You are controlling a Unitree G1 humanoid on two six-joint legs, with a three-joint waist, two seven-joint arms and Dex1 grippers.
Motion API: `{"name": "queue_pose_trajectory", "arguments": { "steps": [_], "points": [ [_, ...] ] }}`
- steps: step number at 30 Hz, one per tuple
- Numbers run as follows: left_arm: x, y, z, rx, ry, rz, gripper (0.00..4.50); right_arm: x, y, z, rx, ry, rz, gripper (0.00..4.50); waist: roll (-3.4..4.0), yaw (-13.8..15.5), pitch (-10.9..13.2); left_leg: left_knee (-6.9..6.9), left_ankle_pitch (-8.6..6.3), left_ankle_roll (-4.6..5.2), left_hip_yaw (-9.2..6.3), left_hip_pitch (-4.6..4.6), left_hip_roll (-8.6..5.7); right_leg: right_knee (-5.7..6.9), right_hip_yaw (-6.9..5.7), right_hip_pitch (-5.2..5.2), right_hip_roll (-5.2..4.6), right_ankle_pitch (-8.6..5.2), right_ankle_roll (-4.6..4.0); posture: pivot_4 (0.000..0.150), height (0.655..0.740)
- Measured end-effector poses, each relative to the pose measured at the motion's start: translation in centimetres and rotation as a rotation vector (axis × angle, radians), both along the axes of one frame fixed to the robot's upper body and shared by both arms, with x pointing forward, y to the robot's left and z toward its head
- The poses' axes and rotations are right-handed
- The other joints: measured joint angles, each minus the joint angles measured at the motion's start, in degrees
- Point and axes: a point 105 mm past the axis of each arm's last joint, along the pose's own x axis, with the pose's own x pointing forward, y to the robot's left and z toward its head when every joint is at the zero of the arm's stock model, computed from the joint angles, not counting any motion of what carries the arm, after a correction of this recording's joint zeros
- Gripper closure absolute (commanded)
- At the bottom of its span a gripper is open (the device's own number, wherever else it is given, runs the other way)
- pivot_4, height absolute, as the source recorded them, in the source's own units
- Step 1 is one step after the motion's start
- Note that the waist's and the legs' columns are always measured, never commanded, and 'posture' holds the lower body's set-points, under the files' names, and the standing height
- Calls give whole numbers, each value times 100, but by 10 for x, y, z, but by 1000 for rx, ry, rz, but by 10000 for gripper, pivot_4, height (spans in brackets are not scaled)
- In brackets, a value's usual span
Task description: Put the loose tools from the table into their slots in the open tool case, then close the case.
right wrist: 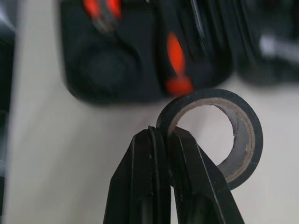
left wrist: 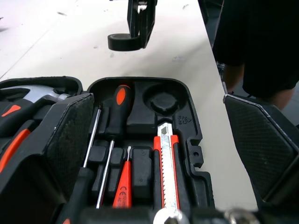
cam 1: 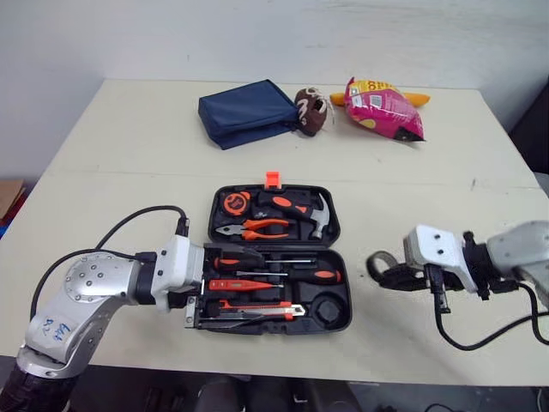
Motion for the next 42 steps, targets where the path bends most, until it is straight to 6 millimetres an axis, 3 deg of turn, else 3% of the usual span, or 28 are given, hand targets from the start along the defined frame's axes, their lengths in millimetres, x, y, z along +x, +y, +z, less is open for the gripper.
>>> {"name": "queue_pose_trajectory", "arguments": {
  "steps": [4,6,14,27,42],
  "points": [
    [-2,6,-4,16,27,20,0,-23,33,-19,22,121,175,44744,-2,10,-1,4,-6,10,2,-10,-6,-7,1,-3,-11,0,0,1500,7400],
    [-3,7,-5,15,38,35,0,-27,39,-31,-3,149,209,44744,-3,10,-1,9,-8,14,3,-15,-6,-10,1,-4,-13,0,0,1500,7400],
    [-10,13,-10,29,58,61,0,-8,44,-48,-104,80,187,44744,-3,0,-1,13,-5,10,2,-9,-4,1,-1,-6,-11,-3,-6,1500,7400],
    [-5,16,-10,36,52,79,0,-6,32,-52,-248,51,122,44744,-13,21,-8,24,-10,19,3,-9,-8,0,-1,2,-20,-1,-6,1500,7400],
    [-1,18,-9,46,28,98,0,-5,37,-56,-275,6,101,44744,-70,0,-42,24,-16,27,3,2,-7,-3,-8,14,-27,4,-10,1500,7400]
  ]
}}
